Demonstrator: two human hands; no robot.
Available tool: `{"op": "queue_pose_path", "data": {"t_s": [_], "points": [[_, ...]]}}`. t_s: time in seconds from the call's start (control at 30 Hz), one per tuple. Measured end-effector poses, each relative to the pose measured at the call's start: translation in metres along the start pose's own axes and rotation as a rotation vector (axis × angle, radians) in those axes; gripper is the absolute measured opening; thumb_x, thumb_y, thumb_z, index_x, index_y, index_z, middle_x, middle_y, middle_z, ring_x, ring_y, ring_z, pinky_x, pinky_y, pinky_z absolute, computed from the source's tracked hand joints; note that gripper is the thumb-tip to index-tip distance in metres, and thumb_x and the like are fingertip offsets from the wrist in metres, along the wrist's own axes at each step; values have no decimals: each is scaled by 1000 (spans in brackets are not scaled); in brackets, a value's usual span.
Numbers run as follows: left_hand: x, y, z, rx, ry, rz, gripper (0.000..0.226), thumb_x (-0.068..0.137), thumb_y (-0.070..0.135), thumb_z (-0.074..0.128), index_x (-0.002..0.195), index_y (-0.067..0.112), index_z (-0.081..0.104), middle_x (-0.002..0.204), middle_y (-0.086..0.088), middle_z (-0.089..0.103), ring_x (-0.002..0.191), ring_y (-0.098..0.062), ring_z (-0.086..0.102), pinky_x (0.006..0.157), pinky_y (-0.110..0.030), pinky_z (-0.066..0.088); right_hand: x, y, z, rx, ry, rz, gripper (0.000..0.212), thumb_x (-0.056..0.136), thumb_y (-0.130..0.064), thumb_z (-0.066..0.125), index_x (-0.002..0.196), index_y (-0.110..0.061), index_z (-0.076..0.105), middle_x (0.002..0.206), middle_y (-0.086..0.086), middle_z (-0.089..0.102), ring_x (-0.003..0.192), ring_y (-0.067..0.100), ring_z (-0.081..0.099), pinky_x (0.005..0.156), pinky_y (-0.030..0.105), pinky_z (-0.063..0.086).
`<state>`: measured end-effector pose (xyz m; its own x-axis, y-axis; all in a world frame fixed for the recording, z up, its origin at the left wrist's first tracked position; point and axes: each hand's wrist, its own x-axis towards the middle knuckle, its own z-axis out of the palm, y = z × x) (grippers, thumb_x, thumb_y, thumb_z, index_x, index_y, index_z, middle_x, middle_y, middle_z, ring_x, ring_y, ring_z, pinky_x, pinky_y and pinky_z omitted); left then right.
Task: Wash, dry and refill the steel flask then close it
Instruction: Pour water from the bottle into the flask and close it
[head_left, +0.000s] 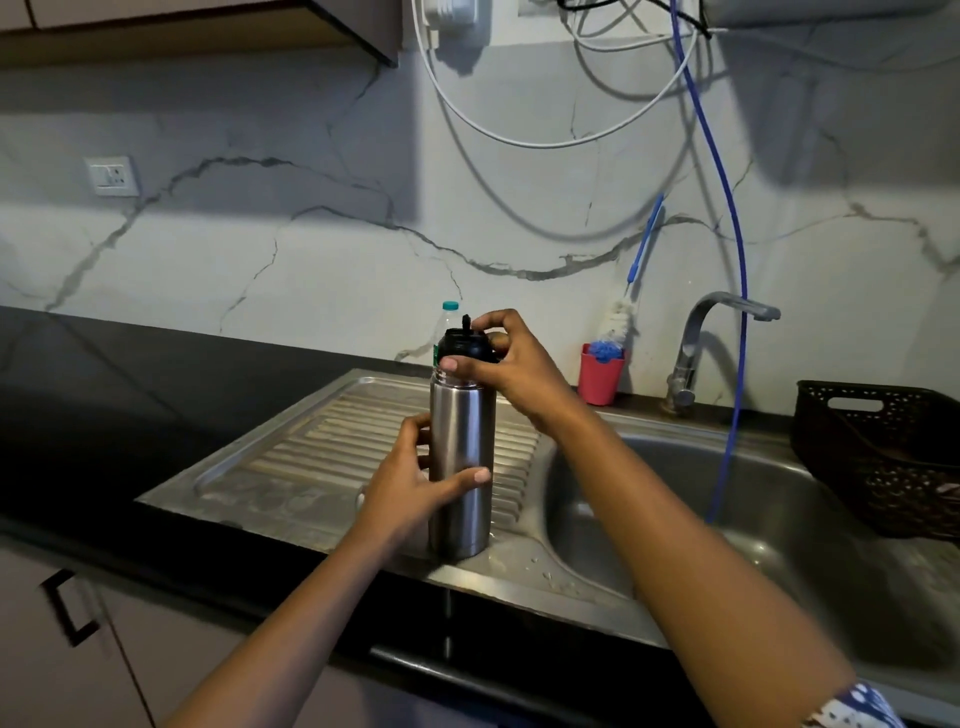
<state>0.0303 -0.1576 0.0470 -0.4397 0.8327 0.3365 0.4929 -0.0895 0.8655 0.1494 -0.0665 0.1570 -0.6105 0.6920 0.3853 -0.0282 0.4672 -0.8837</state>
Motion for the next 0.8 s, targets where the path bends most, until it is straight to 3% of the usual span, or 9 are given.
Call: {"op": "queue_pose_path", "data": {"t_s": [0.07, 0.17, 0.23, 0.4, 0.6, 0.8], "points": [[-1, -3, -8, -210, -127, -29, 112, 36, 72, 81, 132, 37, 34, 129, 3, 57, 112, -14, 58, 89, -32, 51, 2, 1, -13, 106, -153, 38, 48, 76, -19, 75, 116, -19, 49, 108, 5, 65, 101, 21, 63, 90, 38, 49], [1, -6, -12, -362, -250, -39, 109, 37, 55, 90, 132, 32, 42, 119, 4, 66, 108, -11, 64, 92, -29, 52, 2, 0, -21, 130, -280, 41, 47, 84, -13, 66, 127, -12, 48, 122, 9, 59, 113, 24, 57, 97, 40, 46], [3, -7, -10, -370, -253, -42, 96, 37, 52, 91, 123, 32, 52, 113, 6, 69, 107, -11, 64, 97, -36, 50, -1, -1, -20, 57, -232, -9, 50, 84, -21, 68, 130, -17, 50, 128, 7, 56, 118, 21, 55, 101, 41, 46], [4, -6, -3, -342, -185, -35, 99, 28, 63, 89, 116, 34, 54, 117, 1, 66, 109, -18, 63, 96, -40, 50, -21, 3, -10, -194, 24, -243, 43, 87, -33, 64, 127, -32, 50, 126, -9, 54, 119, 8, 51, 101, 34, 44], [6, -7, -5, -301, -178, -37, 97, 29, 61, 90, 116, 39, 54, 119, 2, 65, 109, -21, 63, 97, -47, 49, -23, 7, -6, -245, 37, -260, 44, 92, -31, 57, 134, -33, 44, 134, -2, 50, 123, 14, 48, 103, 41, 43], [8, -8, -4, -303, -172, -24, 96, 26, 63, 89, 113, 38, 55, 115, 3, 66, 105, -17, 65, 94, -40, 52, -25, 4, -6, -319, 17, -325, 34, 94, -26, 54, 128, -28, 52, 124, -2, 50, 112, 9, 50, 95, 27, 44]]}}
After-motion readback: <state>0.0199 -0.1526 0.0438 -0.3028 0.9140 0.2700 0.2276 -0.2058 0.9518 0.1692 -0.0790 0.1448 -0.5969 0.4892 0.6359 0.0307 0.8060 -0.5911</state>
